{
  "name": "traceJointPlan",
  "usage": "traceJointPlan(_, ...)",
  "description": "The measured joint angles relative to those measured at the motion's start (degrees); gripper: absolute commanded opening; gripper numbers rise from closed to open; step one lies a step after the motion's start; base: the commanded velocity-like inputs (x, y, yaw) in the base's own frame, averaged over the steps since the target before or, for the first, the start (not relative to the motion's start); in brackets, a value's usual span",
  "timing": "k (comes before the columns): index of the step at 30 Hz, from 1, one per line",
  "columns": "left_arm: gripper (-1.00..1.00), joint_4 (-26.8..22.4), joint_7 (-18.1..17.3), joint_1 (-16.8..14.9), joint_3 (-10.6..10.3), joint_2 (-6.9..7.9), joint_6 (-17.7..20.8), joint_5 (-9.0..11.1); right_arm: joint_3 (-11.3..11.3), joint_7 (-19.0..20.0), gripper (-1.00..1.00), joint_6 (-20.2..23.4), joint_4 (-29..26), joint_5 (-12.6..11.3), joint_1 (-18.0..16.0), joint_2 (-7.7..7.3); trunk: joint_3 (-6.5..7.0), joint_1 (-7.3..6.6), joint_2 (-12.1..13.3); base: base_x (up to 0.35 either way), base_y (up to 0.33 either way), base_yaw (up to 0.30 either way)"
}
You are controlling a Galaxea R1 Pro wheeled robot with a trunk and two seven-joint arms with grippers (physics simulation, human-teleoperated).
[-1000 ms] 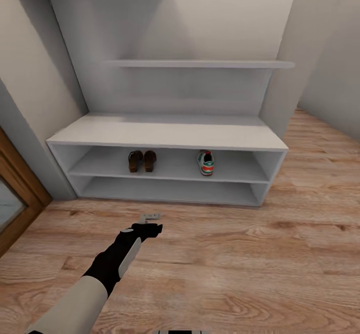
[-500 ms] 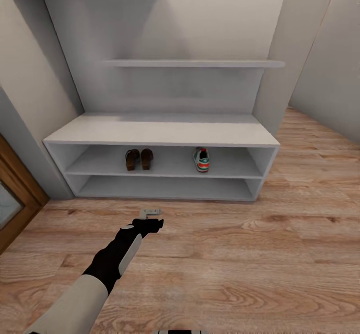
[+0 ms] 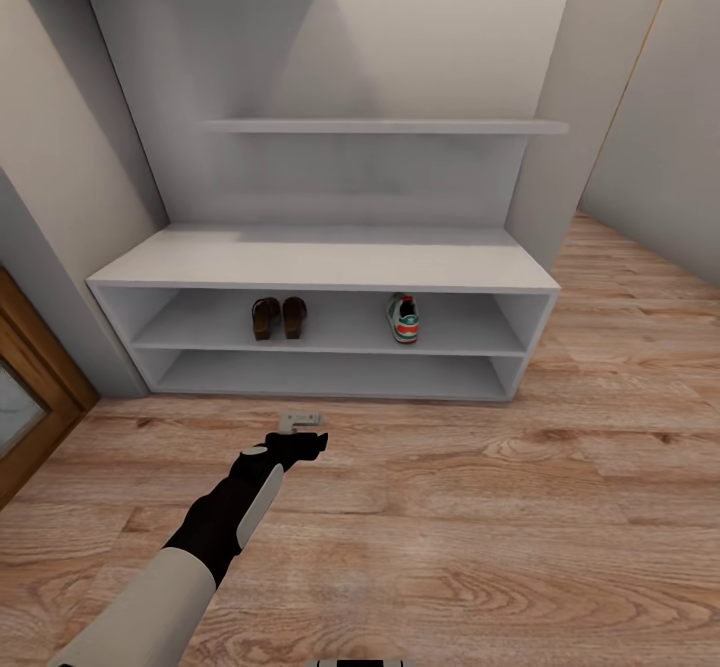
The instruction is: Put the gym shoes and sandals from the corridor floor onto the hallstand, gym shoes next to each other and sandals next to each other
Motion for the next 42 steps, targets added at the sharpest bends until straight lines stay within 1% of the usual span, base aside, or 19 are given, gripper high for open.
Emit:
traceJointPlan(2, 1.00, 0.0, 0.0, 0.0, 0.0, 0.00, 0.0, 0.0, 0.1, 0.1, -1.00, 0.0, 0.0, -0.1, 0.0, 0.32, 0.00, 0.00, 0.0, 0.000, 0.000, 0.000)
traceJointPlan(4, 1.00, 0.0, 0.0, 0.0, 0.0, 0.00, 0.0, 0.0, 0.3, 0.2, -1.00, 0.0, 0.1, -0.3, 0.0, 2.09, 0.00, 0.00, 0.0, 0.000, 0.000, 0.000)
traceJointPlan(5, 1.00, 0.0, -0.1, 0.0, 0.1, 0.05, 0.0, 0.1, 0.4, 0.2, -1.00, 0.0, 0.1, -0.2, 0.0, 4.21, 0.00, 0.00, 0.0, 0.000, 0.000, 0.000)
traceJointPlan(7, 1.00, 0.0, -0.1, 0.0, 0.2, 0.35, 0.1, 0.1, 1.7, 0.2, -1.00, 0.0, 0.0, -0.2, 0.0, 13.07, 0.00, 0.01, 0.0, 0.000, 0.000, 0.000)
traceJointPlan(10, 1.00, -0.1, -0.3, 0.0, 0.1, 0.95, 0.0, 0.1, 5.1, 0.2, -1.00, 0.0, -0.1, -0.3, 0.0, 17.79, 0.00, 0.01, 0.0, 0.000, 0.000, 0.000)
traceJointPlan(13, 1.00, -0.1, -2.3, 0.0, 0.1, 2.56, -0.5, 0.2, 13.7, 0.2, -1.00, 0.5, -0.4, -0.4, 0.0, 24.14, 0.00, 0.01, 0.0, 0.000, 0.000, 0.000)
traceJointPlan(14, 1.00, -0.1, -3.0, 0.1, 0.1, 2.85, -0.7, 0.2, 15.3, 0.2, -1.00, 0.9, -0.4, -0.2, 0.0, 24.83, 0.00, 0.00, 0.0, 0.000, 0.000, 0.000)
traceJointPlan(16, 1.00, -0.1, -6.5, 0.2, 0.0, 3.90, -2.5, 0.6, 20.6, 0.2, -1.00, 3.5, -0.5, -0.6, 0.0, 28.74, 0.00, 0.01, 0.0, 0.000, 0.000, 0.000)
traceJointPlan(17, 1.00, -0.1, -7.7, 0.2, 0.0, 4.14, -3.0, 0.5, 21.7, 0.2, -1.00, 4.4, -0.5, -0.4, 0.0, 29.33, 0.00, 0.00, 0.0, 0.000, 0.000, 0.000)
traceJointPlan(18, 1.00, -0.1, -10.1, 0.3, 0.1, 4.63, -3.8, 0.4, 23.2, 0.2, -1.00, 6.2, -0.5, -0.4, 0.0, 30.91, 0.00, 0.00, 0.0, 0.000, 0.000, 0.000)
traceJointPlan(23, 1.00, -0.1, -18.3, 0.3, 0.1, 7.06, -5.0, 0.3, 25.7, 0.1, -1.00, 11.5, -0.5, -0.6, 0.0, 36.90, 0.00, 0.00, 0.0, 0.000, 0.000, 0.000)
traceJointPlan(27, 1.00, 0.0, -33.8, 0.4, 0.1, 10.37, -6.7, 0.2, 26.5, 0.1, -1.00, 16.3, -0.4, -1.0, 0.0, 43.02, 0.00, 0.00, 0.0, 0.000, 0.000, 0.000)
traceJointPlan(28, 1.00, 0.0, -39.1, 0.4, 0.1, 11.37, -9.2, 0.2, 26.9, 0.2, -1.00, 19.3, -0.4, 0.1, -0.3, 45.45, 0.00, 0.00, 0.0, 0.000, 0.000, 0.000)
traceJointPlan(29, 1.00, 0.1, -40.6, 0.4, 0.1, 11.63, -10.2, 0.2, 27.3, 0.0, -1.00, 20.3, -0.4, -1.2, -0.5, 46.78, 0.00, 0.00, 0.0, 0.000, 0.000, 0.000)
traceJointPlan(30, 1.00, 0.1, -42.4, 0.4, 0.1, 11.99, -11.7, 0.2, 28.0, 0.1, -1.00, 21.7, -0.4, -0.4, -0.7, 48.13, 0.00, 0.00, 0.0, 0.000, 0.000, 0.000)
traceJointPlan(32, 1.00, 0.3, -44.1, 0.5, 0.1, 12.27, -13.3, 0.1, 29.2, 0.1, -1.00, 23.4, -0.5, -0.6, -2.1, 50.00, 0.01, 0.00, 0.0, 0.000, 0.000, 0.000)
traceJointPlan(35, 1.00, 0.3, -45.9, 1.2, 0.0, 12.51, -14.5, -0.1, 30.3, 0.1, -1.00, 25.5, -0.5, -0.3, -5.4, 51.58, 0.01, -0.01, 0.0, 0.000, 0.000, 0.000)
traceJointPlan(38, 1.00, 0.3, -51.7, 2.1, 0.0, 13.00, -15.3, -0.2, 30.7, 0.1, -1.00, 28.0, -0.5, -0.1, -10.0, 52.20, 0.01, -0.01, 0.0, 0.000, 0.000, 0.000)
traceJointPlan(42, 1.00, 0.4, -56.2, 2.3, 0.0, 13.35, -16.3, -0.4, 30.8, -0.3, -1.00, 28.8, -0.5, 0.3, -12.2, 52.39, 0.00, 0.00, 0.0, 0.000, 0.000, 0.000)
